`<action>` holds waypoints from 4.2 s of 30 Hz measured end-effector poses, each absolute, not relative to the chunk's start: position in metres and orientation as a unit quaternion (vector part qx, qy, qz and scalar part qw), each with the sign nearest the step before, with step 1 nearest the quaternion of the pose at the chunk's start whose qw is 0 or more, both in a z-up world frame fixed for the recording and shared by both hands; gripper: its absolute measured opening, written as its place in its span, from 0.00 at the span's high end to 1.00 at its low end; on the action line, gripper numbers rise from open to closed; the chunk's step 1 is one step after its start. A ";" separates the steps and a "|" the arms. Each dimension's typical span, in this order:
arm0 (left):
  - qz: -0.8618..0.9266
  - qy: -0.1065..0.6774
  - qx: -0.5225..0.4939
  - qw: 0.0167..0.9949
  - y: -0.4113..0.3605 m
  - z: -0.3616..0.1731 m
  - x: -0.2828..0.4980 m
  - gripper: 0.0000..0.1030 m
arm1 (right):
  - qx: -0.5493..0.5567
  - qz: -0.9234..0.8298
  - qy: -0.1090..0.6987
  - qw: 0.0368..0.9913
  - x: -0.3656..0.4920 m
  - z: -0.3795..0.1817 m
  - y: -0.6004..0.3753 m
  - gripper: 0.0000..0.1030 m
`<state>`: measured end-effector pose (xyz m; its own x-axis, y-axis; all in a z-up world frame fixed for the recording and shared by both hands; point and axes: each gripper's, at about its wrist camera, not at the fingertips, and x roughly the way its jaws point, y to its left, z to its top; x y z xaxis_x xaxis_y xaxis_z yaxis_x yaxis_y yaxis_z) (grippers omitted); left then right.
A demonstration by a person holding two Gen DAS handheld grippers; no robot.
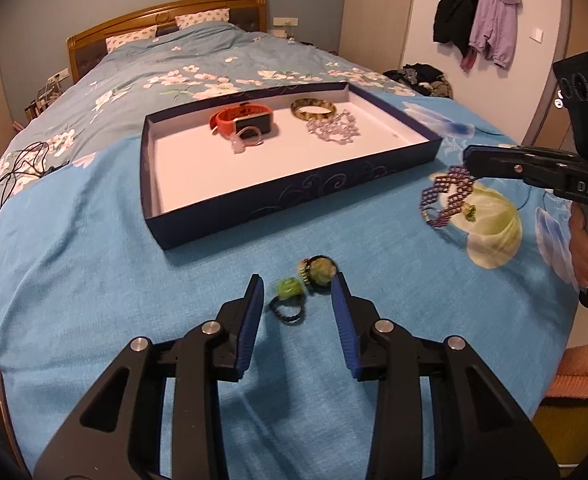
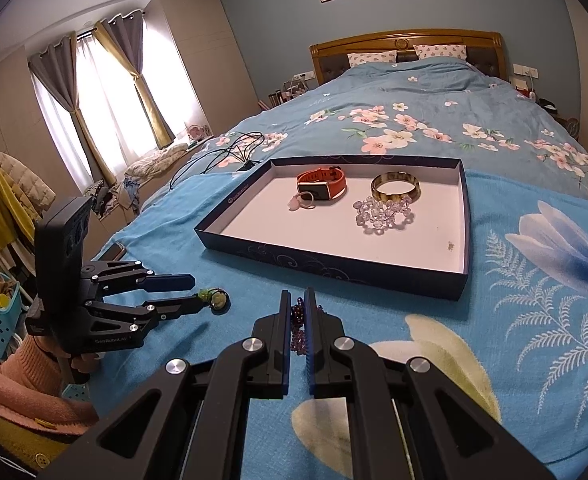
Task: Organize jewelry
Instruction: 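Lift the purple bracelet with the right tool while the left tool moves toward the green rings, then grasp the black ring with the left tool while the right tool holds the purple bracelet, then carry the black ring into the box with the left tool while the right tool carries the bracelet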
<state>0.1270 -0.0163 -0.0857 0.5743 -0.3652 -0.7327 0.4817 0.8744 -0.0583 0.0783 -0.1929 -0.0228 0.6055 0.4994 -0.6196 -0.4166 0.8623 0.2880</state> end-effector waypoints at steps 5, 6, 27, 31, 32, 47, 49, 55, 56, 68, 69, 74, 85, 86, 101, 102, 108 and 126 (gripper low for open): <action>-0.252 0.383 0.095 0.884 -0.030 -0.085 0.126 0.67 | 0.059 0.257 0.365 0.893 0.079 -0.022 -0.194 0.95; -0.251 0.383 0.101 0.883 -0.033 -0.085 0.127 0.67 | 0.059 0.257 0.365 0.893 0.079 -0.022 -0.195 0.95; -0.244 0.378 0.094 0.888 -0.024 -0.081 0.135 0.72 | 0.072 0.259 0.372 0.889 0.080 -0.028 -0.195 0.95; -0.248 0.370 0.106 0.889 -0.026 -0.080 0.128 0.72 | 0.072 0.261 0.372 0.888 0.080 -0.029 -0.195 0.95; -0.253 0.365 0.111 0.889 -0.029 -0.079 0.126 0.72 | 0.072 0.261 0.373 0.887 0.081 -0.029 -0.194 0.95; -0.258 0.395 0.114 0.874 -0.038 -0.090 0.140 0.72 | 0.073 0.263 0.376 0.885 0.081 -0.032 -0.193 0.95; -0.255 0.401 0.115 0.872 -0.039 -0.092 0.142 0.72 | 0.073 0.264 0.377 0.885 0.081 -0.032 -0.193 0.95; -0.248 0.416 0.105 0.869 -0.036 -0.096 0.150 0.72 | 0.073 0.267 0.377 0.884 0.081 -0.033 -0.191 0.95; -0.247 0.418 0.105 0.868 -0.035 -0.097 0.151 0.72 | 0.073 0.267 0.377 0.884 0.081 -0.033 -0.191 0.95; -0.258 0.430 0.064 0.863 -0.028 -0.099 0.164 0.79 | 0.073 0.267 0.378 0.883 0.080 -0.032 -0.188 0.95; -0.255 0.429 0.072 0.864 -0.029 -0.099 0.164 0.79 | 0.073 0.267 0.378 0.883 0.080 -0.032 -0.189 0.95; -0.242 0.417 0.104 0.870 -0.036 -0.098 0.159 0.79 | 0.073 0.267 0.378 0.883 0.080 -0.032 -0.188 0.95; -0.254 0.368 0.102 0.888 -0.039 -0.075 0.142 0.79 | 0.079 0.272 0.367 0.886 0.081 -0.024 -0.194 0.95; -0.256 0.364 0.101 0.890 -0.039 -0.072 0.141 0.79 | 0.080 0.273 0.366 0.886 0.082 -0.023 -0.195 0.95; -0.257 0.333 0.078 0.904 -0.036 -0.045 0.147 0.79 | 0.072 0.281 0.331 0.898 0.096 0.007 -0.197 0.95; -0.256 0.331 0.076 0.905 -0.036 -0.043 0.149 0.79 | 0.071 0.280 0.329 0.899 0.097 0.009 -0.197 0.95; -0.249 0.323 0.070 0.910 -0.038 -0.037 0.159 0.79 | 0.067 0.281 0.319 0.903 0.108 0.016 -0.197 0.95; -0.229 0.319 0.057 0.918 -0.034 -0.028 0.195 0.79 | 0.067 0.283 0.314 0.904 0.140 0.024 -0.196 0.95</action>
